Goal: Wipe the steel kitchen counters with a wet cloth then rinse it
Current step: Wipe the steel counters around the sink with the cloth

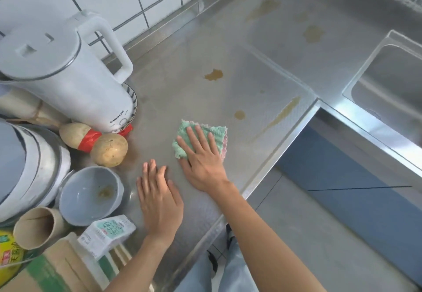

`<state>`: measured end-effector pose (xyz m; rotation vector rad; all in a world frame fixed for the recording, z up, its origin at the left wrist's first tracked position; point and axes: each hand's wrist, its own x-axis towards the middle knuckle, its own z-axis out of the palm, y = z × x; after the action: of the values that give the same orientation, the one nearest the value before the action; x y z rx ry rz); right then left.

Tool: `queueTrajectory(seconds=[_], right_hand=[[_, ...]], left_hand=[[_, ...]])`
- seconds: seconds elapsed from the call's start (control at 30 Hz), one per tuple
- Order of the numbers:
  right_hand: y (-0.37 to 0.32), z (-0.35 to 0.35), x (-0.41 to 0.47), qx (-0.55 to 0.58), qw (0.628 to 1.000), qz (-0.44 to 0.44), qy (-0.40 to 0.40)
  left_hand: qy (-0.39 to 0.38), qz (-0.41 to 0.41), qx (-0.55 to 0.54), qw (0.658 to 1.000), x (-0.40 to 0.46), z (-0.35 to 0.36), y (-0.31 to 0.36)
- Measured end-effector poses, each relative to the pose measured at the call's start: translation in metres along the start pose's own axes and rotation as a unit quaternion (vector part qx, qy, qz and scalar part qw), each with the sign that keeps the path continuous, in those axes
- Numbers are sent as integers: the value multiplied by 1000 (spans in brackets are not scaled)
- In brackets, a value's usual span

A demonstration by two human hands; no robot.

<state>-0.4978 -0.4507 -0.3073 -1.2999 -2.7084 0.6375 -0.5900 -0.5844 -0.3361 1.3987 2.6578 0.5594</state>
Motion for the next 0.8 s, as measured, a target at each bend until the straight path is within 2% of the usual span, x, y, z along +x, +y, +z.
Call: queueTrajectory(seconds=[0.13,0.2,0.33,0.4,0.47,0.57,0.67,0.73,0.8], right_hand=[[25,4,-84,-24,996,-79,-26],[58,-8,-114,-46,995,-81,-42],[97,-30,-95,-63,998,24,-2],[81,-29,-59,-53,995,84,30],[58,-21,-33,-22,994,102,42],[44,-11,-42,-12,999,37,28],[70,-14,-82,-53,997,-61,-13],[103,-25,-99,-66,995,-71,-24],[135,-41,-107,-72,997,-31,-15]], left_hand=[[-10,3,-10,1000,0,-4,5],[-22,9,-16,1000,5,-5,13],[-53,66,-16,996,32,0,35],[-62,80,-17,995,49,3,45],[-53,82,-23,995,66,5,50],[-33,48,-16,998,96,11,54],[-34,-65,-43,996,115,25,67],[-29,-96,-17,995,114,36,76],[-10,-81,31,996,109,44,78]])
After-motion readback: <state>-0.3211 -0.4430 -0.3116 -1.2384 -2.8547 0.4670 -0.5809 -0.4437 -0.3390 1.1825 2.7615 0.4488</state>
